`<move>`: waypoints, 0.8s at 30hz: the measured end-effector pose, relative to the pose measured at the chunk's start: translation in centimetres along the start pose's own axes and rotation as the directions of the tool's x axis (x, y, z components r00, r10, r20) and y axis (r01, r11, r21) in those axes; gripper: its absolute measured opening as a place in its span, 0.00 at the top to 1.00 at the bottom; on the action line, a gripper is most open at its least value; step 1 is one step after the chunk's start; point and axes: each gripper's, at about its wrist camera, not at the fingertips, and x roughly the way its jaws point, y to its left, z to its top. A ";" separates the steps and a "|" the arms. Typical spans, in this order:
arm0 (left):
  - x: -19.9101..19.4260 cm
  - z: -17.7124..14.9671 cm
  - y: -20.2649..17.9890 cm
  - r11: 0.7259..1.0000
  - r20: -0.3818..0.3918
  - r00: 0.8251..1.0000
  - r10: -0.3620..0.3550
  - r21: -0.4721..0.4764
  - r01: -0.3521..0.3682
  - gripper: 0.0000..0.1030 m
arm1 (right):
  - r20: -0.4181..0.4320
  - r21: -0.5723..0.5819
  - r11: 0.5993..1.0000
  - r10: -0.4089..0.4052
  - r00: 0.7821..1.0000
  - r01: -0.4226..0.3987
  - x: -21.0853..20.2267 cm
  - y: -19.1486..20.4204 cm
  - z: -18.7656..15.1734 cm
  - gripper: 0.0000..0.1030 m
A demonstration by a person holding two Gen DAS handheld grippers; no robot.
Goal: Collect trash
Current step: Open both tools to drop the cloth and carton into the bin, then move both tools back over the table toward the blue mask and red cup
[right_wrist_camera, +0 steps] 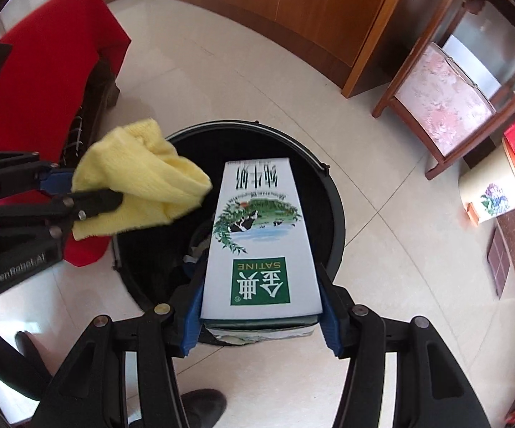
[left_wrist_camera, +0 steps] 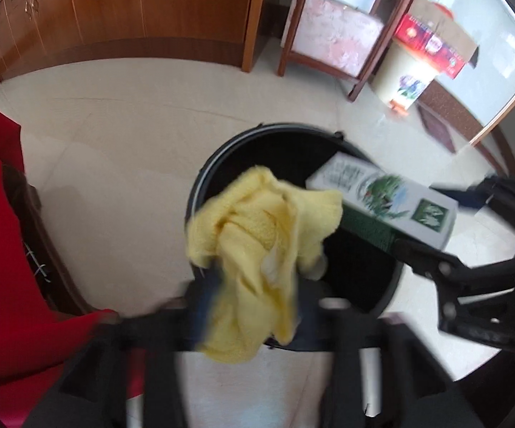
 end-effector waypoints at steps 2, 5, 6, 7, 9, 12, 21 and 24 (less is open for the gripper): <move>-0.7 -0.5 0.4 0.998 0.043 0.997 0.065 -0.003 -0.065 0.12 | -0.001 -0.001 0.999 -0.035 0.999 0.035 0.6 -0.3 0.3 0.00; -1.6 -1.0 1.4 0.990 0.060 0.989 0.138 -0.015 -0.138 0.05 | 0.001 0.028 0.995 -0.092 0.996 0.092 0.5 -1.3 0.6 0.00; -1.8 -1.3 1.8 0.988 0.063 0.986 0.157 -0.018 -0.156 0.05 | 0.000 0.037 0.993 -0.112 0.994 0.112 0.4 -1.5 0.6 0.00; -2.1 -1.5 2.1 0.985 0.067 0.983 0.173 -0.026 -0.171 0.05 | -0.003 0.051 0.990 -0.129 0.992 0.129 0.4 -1.9 0.6 0.00; -2.5 -1.9 3.1 0.983 0.069 0.981 0.179 -0.050 -0.176 0.04 | -0.017 0.081 0.986 -0.145 0.989 0.146 0.6 -2.5 0.6 0.00; -3.3 -2.4 4.0 0.981 0.073 0.980 0.185 -0.072 -0.180 0.04 | -0.023 0.096 0.984 -0.148 0.989 0.149 0.7 -2.6 0.6 0.00; -9.0 -2.7 3.5 0.982 0.161 0.971 0.177 -0.094 -0.164 0.04 | 0.036 0.114 0.984 -0.141 0.989 0.136 -2.4 -0.9 0.2 0.00; -10.6 -2.6 3.5 0.981 0.192 0.964 0.182 -0.109 -0.163 0.04 | 0.082 0.159 0.981 -0.128 0.988 0.114 -4.5 -0.9 0.1 0.00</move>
